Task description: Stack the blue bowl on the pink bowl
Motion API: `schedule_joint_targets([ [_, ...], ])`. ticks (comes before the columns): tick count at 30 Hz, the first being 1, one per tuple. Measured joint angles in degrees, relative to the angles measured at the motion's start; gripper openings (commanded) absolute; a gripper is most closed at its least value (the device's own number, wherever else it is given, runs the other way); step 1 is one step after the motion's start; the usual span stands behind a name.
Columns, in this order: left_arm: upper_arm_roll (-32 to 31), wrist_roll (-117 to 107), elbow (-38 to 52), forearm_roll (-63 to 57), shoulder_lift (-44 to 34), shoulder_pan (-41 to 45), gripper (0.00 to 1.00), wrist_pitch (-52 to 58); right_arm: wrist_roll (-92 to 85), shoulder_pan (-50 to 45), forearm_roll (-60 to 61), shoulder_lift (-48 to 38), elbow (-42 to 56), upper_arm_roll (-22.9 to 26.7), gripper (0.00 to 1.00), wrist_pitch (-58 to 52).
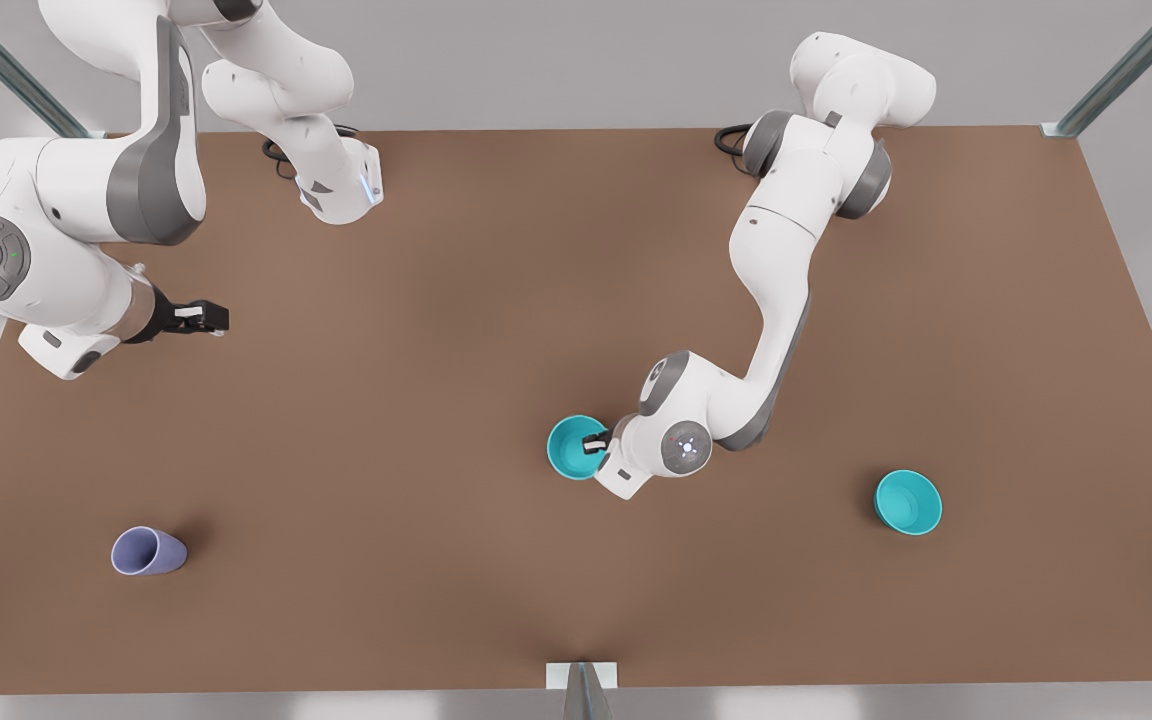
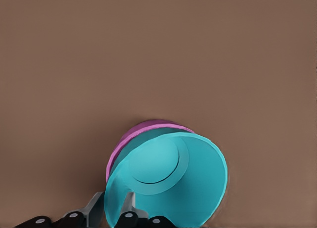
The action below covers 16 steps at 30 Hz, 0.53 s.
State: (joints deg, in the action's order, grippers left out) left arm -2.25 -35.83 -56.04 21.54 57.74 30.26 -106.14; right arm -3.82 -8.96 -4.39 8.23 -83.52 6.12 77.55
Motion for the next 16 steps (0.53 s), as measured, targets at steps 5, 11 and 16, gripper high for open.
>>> schedule_joint_targets([
  [5, 2.0, 0.6, 0.0, -6.3, -12.7, -8.8, 1.00, 9.5, -0.1, 0.0, 0.0, 0.0, 0.0, 0.0, 1.00, 0.0],
  [11, 2.1, 7.8, -8.7, -20.8, -37.0, -19.6, 1.00, 27.6, -0.1, 0.0, 0.0, 0.0, 0.0, 0.0, 1.00, 0.0],
  [16, 2.2, 14.7, -19.6, -24.3, -46.8, -19.2, 1.00, 30.3, -0.2, 0.0, 0.0, 0.0, 0.0, 0.0, 1.00, 0.0],
])
